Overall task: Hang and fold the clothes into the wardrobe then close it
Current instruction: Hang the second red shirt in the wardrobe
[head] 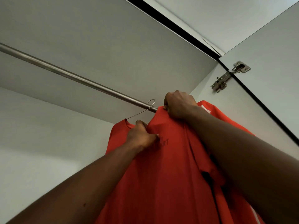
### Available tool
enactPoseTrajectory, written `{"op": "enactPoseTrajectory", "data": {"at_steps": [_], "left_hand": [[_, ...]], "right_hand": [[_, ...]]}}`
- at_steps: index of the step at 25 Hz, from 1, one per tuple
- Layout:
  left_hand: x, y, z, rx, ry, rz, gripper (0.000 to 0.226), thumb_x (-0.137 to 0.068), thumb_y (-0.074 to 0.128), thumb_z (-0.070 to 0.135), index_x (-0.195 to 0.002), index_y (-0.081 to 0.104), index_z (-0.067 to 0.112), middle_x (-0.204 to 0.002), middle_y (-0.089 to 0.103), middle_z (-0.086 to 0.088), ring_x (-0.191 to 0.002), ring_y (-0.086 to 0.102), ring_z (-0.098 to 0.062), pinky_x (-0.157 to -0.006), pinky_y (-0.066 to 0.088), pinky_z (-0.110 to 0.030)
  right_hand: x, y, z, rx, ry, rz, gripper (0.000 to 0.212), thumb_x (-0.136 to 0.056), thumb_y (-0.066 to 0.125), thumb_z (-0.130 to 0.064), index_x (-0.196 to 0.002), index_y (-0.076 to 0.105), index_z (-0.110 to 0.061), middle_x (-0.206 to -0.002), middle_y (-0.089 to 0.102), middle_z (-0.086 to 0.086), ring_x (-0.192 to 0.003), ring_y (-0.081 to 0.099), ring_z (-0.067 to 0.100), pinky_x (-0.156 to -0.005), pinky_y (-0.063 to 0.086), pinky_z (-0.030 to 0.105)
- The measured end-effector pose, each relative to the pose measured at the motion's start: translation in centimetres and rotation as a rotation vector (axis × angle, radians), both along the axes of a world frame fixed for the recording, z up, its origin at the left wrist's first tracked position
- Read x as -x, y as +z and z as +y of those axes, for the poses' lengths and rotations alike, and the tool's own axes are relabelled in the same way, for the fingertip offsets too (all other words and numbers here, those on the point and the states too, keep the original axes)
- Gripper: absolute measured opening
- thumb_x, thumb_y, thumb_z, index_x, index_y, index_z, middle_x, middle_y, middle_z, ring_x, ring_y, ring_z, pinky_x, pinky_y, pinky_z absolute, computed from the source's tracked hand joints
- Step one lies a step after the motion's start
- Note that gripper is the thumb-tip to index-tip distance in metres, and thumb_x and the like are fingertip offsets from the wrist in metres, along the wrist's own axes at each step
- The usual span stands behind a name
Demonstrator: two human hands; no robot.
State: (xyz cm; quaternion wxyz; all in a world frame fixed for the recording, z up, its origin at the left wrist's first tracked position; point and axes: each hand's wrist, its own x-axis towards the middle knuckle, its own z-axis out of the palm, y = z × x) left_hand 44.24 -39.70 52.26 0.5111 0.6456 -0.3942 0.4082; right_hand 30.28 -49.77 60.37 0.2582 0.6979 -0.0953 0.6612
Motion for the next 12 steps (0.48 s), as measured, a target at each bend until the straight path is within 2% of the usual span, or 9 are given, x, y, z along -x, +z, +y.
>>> {"op": "enactPoseTrajectory", "data": {"at_steps": [3,7,9,12], "left_hand": [[-1.7,0.8,-1.3,0.037,-0.059,0.012,0.052,-0.079,0.073,0.017,-0.126,0.052,0.019,-0.109,0.07,-0.008,-0.098,0.072,-0.029,-0.09,0.061,-0.045],[-2.0,0.7,-1.4,0.054,-0.144,0.002,0.045,-0.069,0.065,0.022,-0.113,0.057,0.027,-0.103,0.072,-0.005,-0.094,0.074,-0.028,-0.088,0.062,-0.046],[-2.9,0.4,-1.5,0.045,-0.167,0.024,0.048,-0.061,0.06,0.028,-0.109,0.058,0.027,-0.097,0.074,-0.007,-0.089,0.074,-0.029,-0.086,0.062,-0.047],[-4.2,-1.2,-2.3,-0.022,-0.151,-0.02,0.061,-0.075,0.067,0.023,-0.133,0.05,0.03,-0.108,0.072,-0.001,-0.093,0.073,-0.026,-0.09,0.06,-0.046]], "right_hand": [[-1.2,0.8,-0.5,-0.022,-0.039,-0.001,0.023,-0.096,0.065,-0.031,-0.115,0.068,-0.019,-0.113,0.066,0.01,-0.099,0.064,0.033,-0.076,0.048,0.037],[-1.2,0.8,-0.4,-0.032,-0.078,-0.009,0.022,-0.095,0.064,-0.026,-0.116,0.067,-0.019,-0.117,0.066,0.012,-0.104,0.064,0.036,-0.082,0.05,0.04],[-2.2,0.4,0.2,-0.019,-0.14,0.014,0.022,-0.096,0.061,-0.02,-0.117,0.066,-0.018,-0.118,0.065,0.012,-0.105,0.064,0.036,-0.08,0.048,0.039],[-3.5,-0.7,0.8,0.034,-0.264,-0.003,0.02,-0.097,0.055,-0.013,-0.113,0.065,-0.017,-0.112,0.066,0.01,-0.1,0.065,0.033,-0.072,0.042,0.037]]}}
